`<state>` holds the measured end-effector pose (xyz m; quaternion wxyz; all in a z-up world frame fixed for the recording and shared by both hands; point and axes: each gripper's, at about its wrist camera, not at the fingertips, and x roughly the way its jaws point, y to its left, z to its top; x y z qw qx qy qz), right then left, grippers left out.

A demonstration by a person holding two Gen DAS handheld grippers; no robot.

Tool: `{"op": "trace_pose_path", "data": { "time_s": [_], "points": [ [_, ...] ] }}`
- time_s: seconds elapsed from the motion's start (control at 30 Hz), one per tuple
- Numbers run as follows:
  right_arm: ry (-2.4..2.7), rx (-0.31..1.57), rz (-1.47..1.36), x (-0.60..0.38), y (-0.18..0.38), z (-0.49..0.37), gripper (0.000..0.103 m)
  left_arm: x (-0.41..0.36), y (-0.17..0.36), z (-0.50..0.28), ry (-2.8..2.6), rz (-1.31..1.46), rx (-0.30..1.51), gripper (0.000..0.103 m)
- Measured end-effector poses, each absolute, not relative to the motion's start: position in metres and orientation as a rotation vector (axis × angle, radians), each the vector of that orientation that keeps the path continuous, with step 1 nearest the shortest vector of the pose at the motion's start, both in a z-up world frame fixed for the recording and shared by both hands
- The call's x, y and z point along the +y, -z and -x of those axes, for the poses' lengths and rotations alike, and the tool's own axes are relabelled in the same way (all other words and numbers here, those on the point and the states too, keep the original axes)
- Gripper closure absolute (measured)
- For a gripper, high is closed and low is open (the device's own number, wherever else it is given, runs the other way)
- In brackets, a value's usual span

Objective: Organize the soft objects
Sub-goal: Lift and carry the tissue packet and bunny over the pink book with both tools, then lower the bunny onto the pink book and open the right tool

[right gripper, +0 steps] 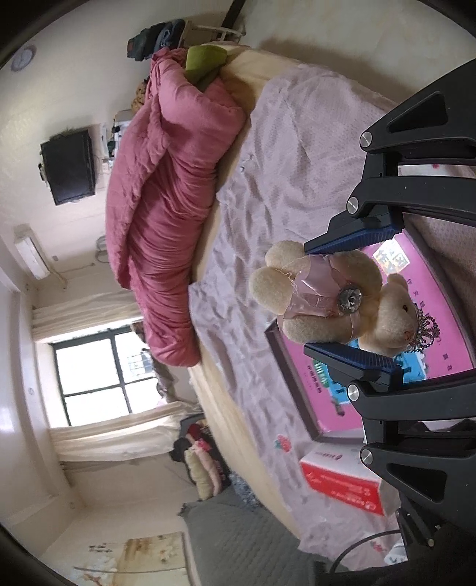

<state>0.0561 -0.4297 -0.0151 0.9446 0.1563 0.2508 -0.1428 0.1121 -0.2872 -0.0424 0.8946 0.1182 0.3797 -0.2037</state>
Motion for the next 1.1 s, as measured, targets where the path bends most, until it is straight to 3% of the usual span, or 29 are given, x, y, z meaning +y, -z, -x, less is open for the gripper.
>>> {"op": "trace_pose_path", "data": {
  "time_s": [0.57, 1.1],
  "points": [
    [0.274, 0.848, -0.272, -0.426, 0.07, -0.114, 0.054, -0.287, 0.06, -0.106, 0.436, -0.26, 0.808, 0.081],
    [0.248, 0.885, -0.305, -0.428, 0.082, -0.124, 0.043, -0.274, 0.067, -0.121, 0.425, -0.174, 0.856, 0.081]
  ]
}}
